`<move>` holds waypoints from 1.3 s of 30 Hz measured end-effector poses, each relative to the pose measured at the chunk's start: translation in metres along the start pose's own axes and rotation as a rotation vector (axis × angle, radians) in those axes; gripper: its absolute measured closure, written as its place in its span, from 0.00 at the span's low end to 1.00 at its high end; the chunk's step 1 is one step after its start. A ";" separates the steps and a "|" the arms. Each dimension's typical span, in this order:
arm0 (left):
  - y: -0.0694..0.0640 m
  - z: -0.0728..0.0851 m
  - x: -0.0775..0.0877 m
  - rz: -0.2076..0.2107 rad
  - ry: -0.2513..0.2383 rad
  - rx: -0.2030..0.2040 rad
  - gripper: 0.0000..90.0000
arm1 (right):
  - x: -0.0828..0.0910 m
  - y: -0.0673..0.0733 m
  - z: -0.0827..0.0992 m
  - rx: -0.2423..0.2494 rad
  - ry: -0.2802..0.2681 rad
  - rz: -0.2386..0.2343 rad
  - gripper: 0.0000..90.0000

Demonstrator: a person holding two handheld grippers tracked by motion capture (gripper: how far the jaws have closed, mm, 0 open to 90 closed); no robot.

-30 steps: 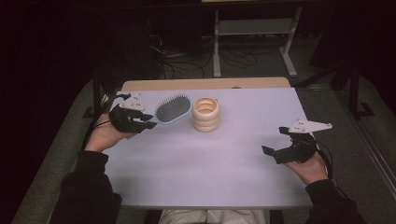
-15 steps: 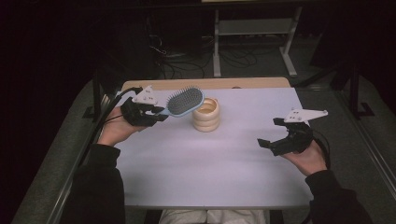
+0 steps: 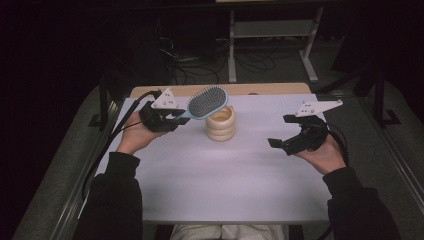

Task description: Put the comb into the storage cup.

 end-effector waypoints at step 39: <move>-0.030 -0.022 -0.035 -0.110 -0.163 0.057 0.78 | -0.044 0.001 -0.086 0.006 -0.066 -0.104 0.00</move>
Point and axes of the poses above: each handheld gripper's, and its own axes: x roughly backward along the jaws, z roughly out of its underside, y roughly to its left, the point moved 4 cm from there along -x, roughly forward along the jaws, and after that the axes turned 14 degrees about y, right-handed, at the moved point
